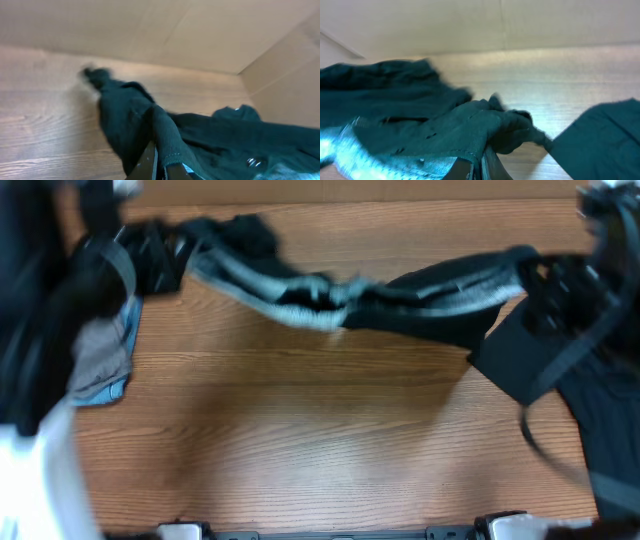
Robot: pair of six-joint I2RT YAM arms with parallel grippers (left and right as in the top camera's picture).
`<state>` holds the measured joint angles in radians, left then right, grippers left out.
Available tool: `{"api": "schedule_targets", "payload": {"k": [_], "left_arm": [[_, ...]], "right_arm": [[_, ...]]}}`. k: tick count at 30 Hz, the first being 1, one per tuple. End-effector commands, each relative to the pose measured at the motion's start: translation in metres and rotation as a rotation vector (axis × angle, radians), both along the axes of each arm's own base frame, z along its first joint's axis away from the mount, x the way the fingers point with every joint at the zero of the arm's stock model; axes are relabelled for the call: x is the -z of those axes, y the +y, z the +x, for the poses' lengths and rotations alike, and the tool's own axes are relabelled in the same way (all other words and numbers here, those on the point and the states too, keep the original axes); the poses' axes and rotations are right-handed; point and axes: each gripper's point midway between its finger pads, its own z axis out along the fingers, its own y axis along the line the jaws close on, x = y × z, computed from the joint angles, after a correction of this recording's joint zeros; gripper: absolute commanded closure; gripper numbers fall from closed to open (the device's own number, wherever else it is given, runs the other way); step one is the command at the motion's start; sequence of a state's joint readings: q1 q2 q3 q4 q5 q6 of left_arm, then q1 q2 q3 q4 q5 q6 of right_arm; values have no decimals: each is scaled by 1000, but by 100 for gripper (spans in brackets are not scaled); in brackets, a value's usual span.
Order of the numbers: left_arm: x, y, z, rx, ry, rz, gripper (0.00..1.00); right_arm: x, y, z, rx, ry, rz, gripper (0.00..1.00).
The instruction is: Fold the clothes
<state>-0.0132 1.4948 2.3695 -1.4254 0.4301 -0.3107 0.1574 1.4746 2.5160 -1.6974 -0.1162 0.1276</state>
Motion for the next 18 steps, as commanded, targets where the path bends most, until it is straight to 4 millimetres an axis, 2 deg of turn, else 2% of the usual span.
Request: {"api": "schedule_targets", "payload": {"k": [1, 7, 11, 13, 15, 18], "left_arm": [[-32, 0, -70, 1, -112, -9, 96], [-53, 5, -149, -33, -228, -28, 96], [-57, 6, -184, -39, -280, -39, 96], [-59, 11, -192, -69, -301, -36, 96], [-61, 22, -191, -136, -316, -14, 96], [-64, 40, -172, -236, -322, 25, 96]], "right_arm": [[-34, 0, -53, -26, -129, 79, 96], [-58, 1, -113, -75, -253, 146, 96], [-66, 13, -143, -164, -296, 191, 96], [-67, 15, -148, -172, -295, 218, 96], [-66, 14, -146, -169, -292, 216, 96], [-66, 17, -122, -162, -265, 212, 96]]}}
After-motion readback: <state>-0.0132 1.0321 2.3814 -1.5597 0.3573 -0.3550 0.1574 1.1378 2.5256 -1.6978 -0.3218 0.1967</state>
